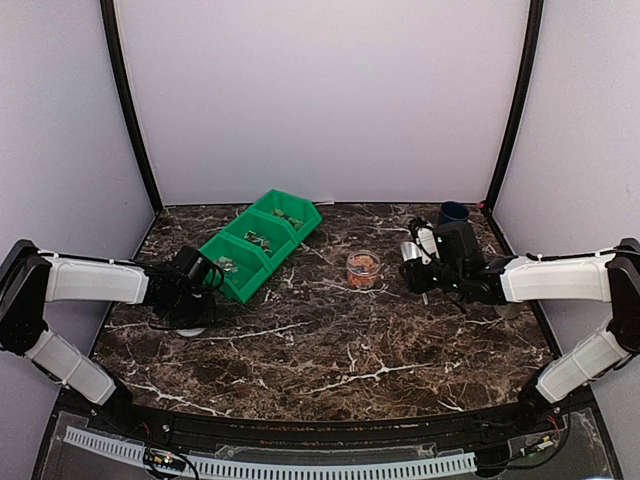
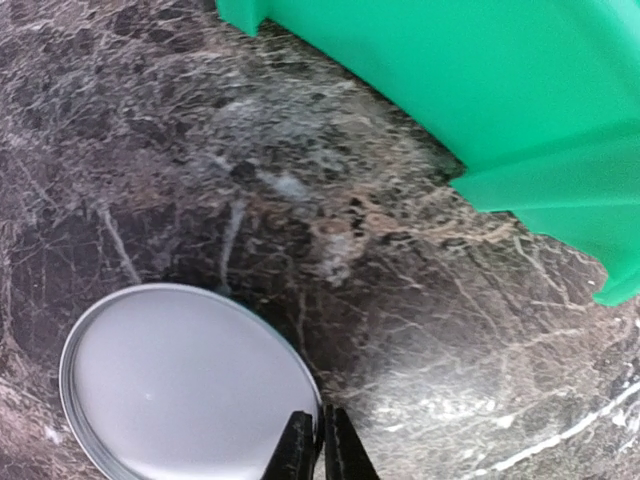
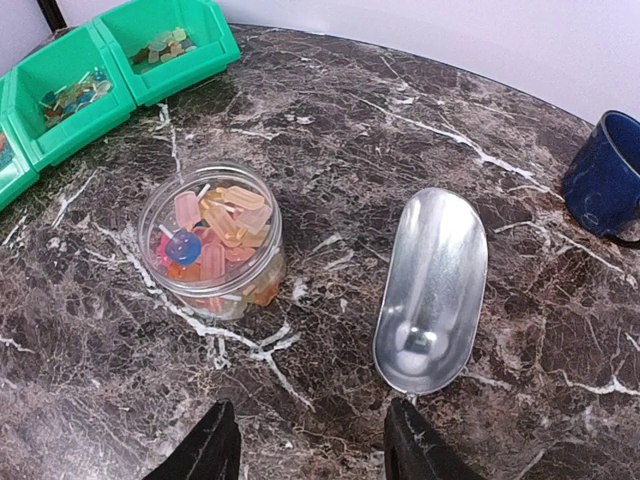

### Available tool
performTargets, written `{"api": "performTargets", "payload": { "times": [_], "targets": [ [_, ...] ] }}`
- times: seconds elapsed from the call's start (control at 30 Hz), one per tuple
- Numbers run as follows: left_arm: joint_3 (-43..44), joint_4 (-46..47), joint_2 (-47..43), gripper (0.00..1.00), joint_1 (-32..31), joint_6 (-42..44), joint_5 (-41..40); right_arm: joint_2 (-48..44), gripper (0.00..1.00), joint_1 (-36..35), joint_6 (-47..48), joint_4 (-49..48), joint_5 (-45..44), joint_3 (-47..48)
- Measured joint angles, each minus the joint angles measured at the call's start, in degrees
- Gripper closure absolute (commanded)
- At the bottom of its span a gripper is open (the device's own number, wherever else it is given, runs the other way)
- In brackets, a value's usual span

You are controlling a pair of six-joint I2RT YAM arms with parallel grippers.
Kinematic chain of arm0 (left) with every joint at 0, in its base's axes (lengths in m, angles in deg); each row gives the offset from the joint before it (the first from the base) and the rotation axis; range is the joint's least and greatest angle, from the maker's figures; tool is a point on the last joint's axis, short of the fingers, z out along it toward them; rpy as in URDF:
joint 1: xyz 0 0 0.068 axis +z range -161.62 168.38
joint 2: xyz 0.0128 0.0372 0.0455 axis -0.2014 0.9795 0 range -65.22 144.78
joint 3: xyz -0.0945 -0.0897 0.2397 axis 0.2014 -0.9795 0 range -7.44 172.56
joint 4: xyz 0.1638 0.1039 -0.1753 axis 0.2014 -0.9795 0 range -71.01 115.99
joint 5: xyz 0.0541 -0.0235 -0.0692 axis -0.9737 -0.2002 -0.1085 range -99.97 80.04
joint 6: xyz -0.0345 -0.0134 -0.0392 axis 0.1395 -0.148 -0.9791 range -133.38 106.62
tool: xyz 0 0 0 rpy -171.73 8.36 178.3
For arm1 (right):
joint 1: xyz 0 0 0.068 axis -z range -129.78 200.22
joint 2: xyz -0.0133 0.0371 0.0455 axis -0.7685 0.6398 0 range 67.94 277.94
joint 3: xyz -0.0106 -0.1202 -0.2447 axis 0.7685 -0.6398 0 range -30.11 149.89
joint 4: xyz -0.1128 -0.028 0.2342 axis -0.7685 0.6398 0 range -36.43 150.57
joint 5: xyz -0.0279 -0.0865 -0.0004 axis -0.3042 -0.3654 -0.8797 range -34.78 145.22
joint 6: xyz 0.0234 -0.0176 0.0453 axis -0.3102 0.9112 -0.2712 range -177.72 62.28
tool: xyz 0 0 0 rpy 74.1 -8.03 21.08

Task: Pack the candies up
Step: Pick up the bottle lid at the center of the board.

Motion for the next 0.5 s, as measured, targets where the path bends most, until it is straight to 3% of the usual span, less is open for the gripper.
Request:
{"api": "performTargets", "payload": {
  "times": [0.5],
  "targets": [
    [1.3, 4.1, -4.2, 0.97, -4.3, 3.4, 11.5, -2.2, 0.46, -4.5, 14.3, -0.3, 12.7, 0.0]
  ]
}}
